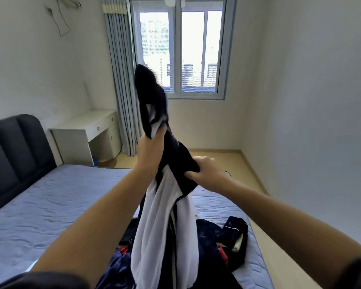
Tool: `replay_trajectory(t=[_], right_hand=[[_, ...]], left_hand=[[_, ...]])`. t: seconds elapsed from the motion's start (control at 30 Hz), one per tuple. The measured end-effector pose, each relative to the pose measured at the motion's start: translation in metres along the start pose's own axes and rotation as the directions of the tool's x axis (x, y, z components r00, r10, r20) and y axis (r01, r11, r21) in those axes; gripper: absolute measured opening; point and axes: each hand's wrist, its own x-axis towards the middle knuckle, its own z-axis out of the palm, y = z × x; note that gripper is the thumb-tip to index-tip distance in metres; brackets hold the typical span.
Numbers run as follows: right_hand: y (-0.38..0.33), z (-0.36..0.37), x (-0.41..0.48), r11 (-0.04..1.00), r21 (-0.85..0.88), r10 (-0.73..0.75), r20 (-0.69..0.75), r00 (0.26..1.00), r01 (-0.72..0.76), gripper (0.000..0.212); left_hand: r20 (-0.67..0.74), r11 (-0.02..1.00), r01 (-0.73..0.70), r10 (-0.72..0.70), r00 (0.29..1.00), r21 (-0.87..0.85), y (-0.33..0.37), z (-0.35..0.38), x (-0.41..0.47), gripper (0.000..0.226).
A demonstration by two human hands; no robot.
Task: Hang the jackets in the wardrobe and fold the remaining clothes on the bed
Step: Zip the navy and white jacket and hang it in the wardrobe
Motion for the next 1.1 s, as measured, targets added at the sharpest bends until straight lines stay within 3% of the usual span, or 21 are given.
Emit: replay_trajectory(t=[0.13, 0.2, 0.23, 0.3, 0.33, 0.37, 0.4, 0.47, 0.6, 0.63, 0.67, 0.7, 0.73, 0.8, 0.87, 0.9, 0.97, 1.0, 1.03, 1.07, 1.1], right_hand=[[0.021, -0.039, 0.006, 0.997, 0.078, 0.036, -0.114, 0.993, -0.027, 0.016], [0.028, -0.059, 0.009, 0.968, 0.242, 0.129, -0.224, 0.966, -0.074, 0.012], [0.030, -0.067, 0.011, 0.902, 0.422, 0.209, -0.256, 0.944, -0.085, 0.010], [0.034, -0.077, 0.014, 0.577, 0.814, 0.350, -0.171, 0.921, -0.068, 0.007], [0.037, -0.077, 0.014, 0.402, 0.912, 0.370, -0.083, 0.925, -0.079, 0.010], [0.039, -0.074, 0.014, 0.313, 0.941, 0.367, 0.005, 0.930, -0.128, 0.014], [0.041, -0.067, 0.013, 0.309, 0.932, 0.359, 0.069, 0.931, -0.188, 0.015], [0.042, -0.054, 0.015, 0.362, 0.912, 0.363, 0.053, 0.930, -0.194, 0.014], [0.046, -0.067, 0.024, 0.391, 0.917, 0.403, -0.250, 0.880, 0.081, 0.012], [0.050, -0.071, 0.024, 0.497, 0.865, 0.380, -0.290, 0.878, 0.070, 0.013], [0.057, -0.073, 0.022, 0.679, 0.734, 0.331, -0.298, 0.895, -0.007, 0.013], [0.067, -0.072, 0.018, 0.860, 0.498, 0.279, -0.275, 0.920, -0.111, 0.015], [0.079, -0.070, 0.013, 0.954, 0.219, 0.254, -0.226, 0.941, -0.205, 0.019], [0.098, -0.063, 0.004, 0.930, -0.176, 0.301, -0.147, 0.942, -0.324, 0.027], [0.104, -0.064, 0.004, 0.896, -0.238, 0.335, -0.190, 0.923, -0.374, 0.028], [0.103, -0.070, 0.010, 0.913, -0.160, 0.326, -0.267, 0.907, -0.375, 0.029], [0.090, -0.085, 0.025, 0.968, 0.085, 0.246, -0.521, 0.817, -0.237, 0.031], [0.081, -0.090, 0.028, 0.987, 0.146, 0.153, -0.679, 0.718, -0.072, 0.032], [0.075, -0.090, 0.027, 0.996, 0.091, 0.056, -0.771, 0.635, 0.023, 0.031], [0.074, -0.082, 0.027, 1.000, -0.019, -0.024, -0.752, 0.658, 0.014, 0.030], [0.081, -0.065, 0.025, 0.984, -0.157, -0.034, -0.621, 0.783, -0.081, 0.029]], left_hand=[[-0.014, 1.000, -0.020, 0.020, 1.000, -0.018, -0.011, -0.036, 0.014, 0.015], [-0.038, 1.000, 0.010, -0.010, 0.999, 0.003, -0.016, -0.057, 0.020, 0.012], [-0.058, 1.000, 0.026, -0.025, 0.998, 0.016, -0.018, -0.066, 0.023, 0.013], [-0.075, 0.999, 0.024, -0.021, 0.997, 0.035, -0.019, -0.079, 0.028, 0.015], [-0.061, 0.999, 0.007, -0.004, 0.998, 0.050, -0.019, -0.083, 0.030, 0.014], [-0.038, 0.996, -0.014, 0.017, 0.999, 0.085, -0.018, -0.086, 0.031, 0.010], [-0.008, 0.989, -0.033, 0.035, 0.999, 0.144, -0.019, -0.087, 0.032, 0.011], [0.074, 0.954, -0.092, 0.074, 0.995, 0.285, -0.024, -0.090, 0.035, 0.017], [0.117, 0.744, -0.182, 0.139, 0.983, 0.643, -0.033, -0.105, 0.047, 0.031], [0.107, 0.665, -0.151, 0.107, 0.988, 0.731, -0.036, -0.112, 0.050, 0.033], [0.099, 0.596, -0.121, 0.069, 0.993, 0.794, -0.038, -0.119, 0.052, 0.033], [0.089, 0.543, -0.092, 0.032, 0.995, 0.835, -0.041, -0.126, 0.053, 0.032], [0.079, 0.505, -0.069, 0.002, 0.997, 0.860, -0.045, -0.130, 0.052, 0.033], [0.085, 0.448, -0.041, -0.078, 0.993, 0.893, -0.053, -0.131, 0.048, 0.036], [0.093, 0.471, -0.013, -0.147, 0.985, 0.882, -0.049, -0.124, 0.044, 0.035], [0.084, 0.526, -0.005, -0.126, 0.989, 0.851, -0.043, -0.119, 0.047, 0.036], [0.032, 0.689, -0.104, 0.116, 0.993, 0.717, -0.021, -0.104, 0.053, 0.041], [0.006, 0.720, -0.246, 0.319, 0.948, 0.649, -0.012, -0.096, 0.053, 0.042], [0.033, 0.670, -0.362, 0.451, 0.892, 0.648, -0.005, -0.089, 0.050, 0.043], [0.144, 0.592, -0.400, 0.432, 0.890, 0.699, -0.005, -0.081, 0.045, 0.041], [0.288, 0.491, -0.376, 0.247, 0.925, 0.786, -0.014, -0.074, 0.037, 0.036]])
